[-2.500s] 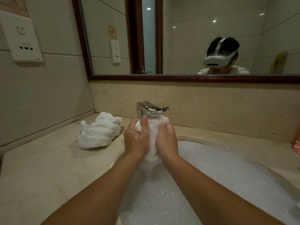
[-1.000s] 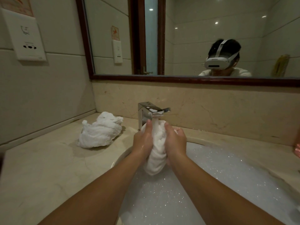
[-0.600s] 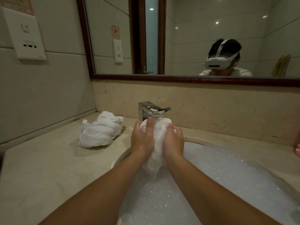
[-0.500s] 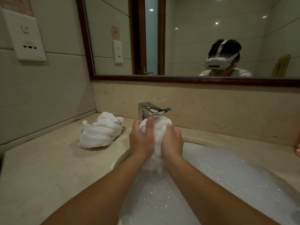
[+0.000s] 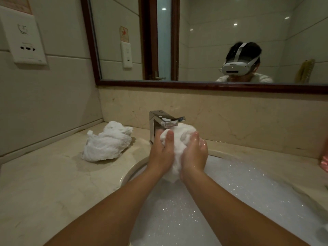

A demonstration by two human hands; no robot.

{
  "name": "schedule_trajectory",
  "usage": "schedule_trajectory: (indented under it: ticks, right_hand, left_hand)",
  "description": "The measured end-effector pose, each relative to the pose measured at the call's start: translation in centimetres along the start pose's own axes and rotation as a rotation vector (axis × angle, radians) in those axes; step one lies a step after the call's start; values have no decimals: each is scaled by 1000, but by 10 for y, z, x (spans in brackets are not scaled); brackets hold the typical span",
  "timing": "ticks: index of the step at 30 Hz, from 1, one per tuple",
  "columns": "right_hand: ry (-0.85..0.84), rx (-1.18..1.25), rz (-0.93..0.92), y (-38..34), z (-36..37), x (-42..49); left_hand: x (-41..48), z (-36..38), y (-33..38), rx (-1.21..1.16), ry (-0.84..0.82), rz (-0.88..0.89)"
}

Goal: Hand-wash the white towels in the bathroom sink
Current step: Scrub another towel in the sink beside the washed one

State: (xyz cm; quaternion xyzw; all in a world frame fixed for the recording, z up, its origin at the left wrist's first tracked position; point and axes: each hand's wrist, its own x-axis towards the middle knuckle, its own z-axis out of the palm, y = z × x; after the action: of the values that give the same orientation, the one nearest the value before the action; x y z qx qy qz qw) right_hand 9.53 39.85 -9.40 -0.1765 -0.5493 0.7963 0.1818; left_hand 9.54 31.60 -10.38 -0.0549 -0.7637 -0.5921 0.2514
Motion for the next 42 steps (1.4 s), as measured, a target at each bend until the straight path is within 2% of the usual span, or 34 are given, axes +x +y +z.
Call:
schedule_trajectory:
  ticks: [4,6,8,13,16,19,23,28,33,37,42]
  right_hand:
    - [32,65,38,-1,-4,3]
    - [6,28,67,-2,-5,2]
    - [-52,-30,76,-1,-4,1]
    - [-192,-118,90,5,7,-4]
    - [-300,-113,181,14,11,1]
    - [-374,-28,339,18,11,5]
    - [-338,55,373,9,4,10]
    - [-157,80,249,-3,-8,15]
    - [-147,119,166,-5,-11,13]
    - [-169,1,108,0,-5,7]
    - [-248,-156,71,9,5,1]
  left_hand:
    - [0,4,0,-56,-109,-63]
    - [-1,5,2,-82,-108,-105]
    - [-1,4,3,-58,-40,-111]
    - [5,-2,5,-40,260,-111]
    - [7,-8,5,-56,351,-82]
    - [5,-12,7,-58,346,-23]
    - [4,-8,4,-91,228,-38]
    - [2,3,13,-8,17,-161]
    - [-2,5,12,7,-108,-282]
    - [-1,1,10,-9,-11,-299]
    - [1,-6,9,24,159,-206]
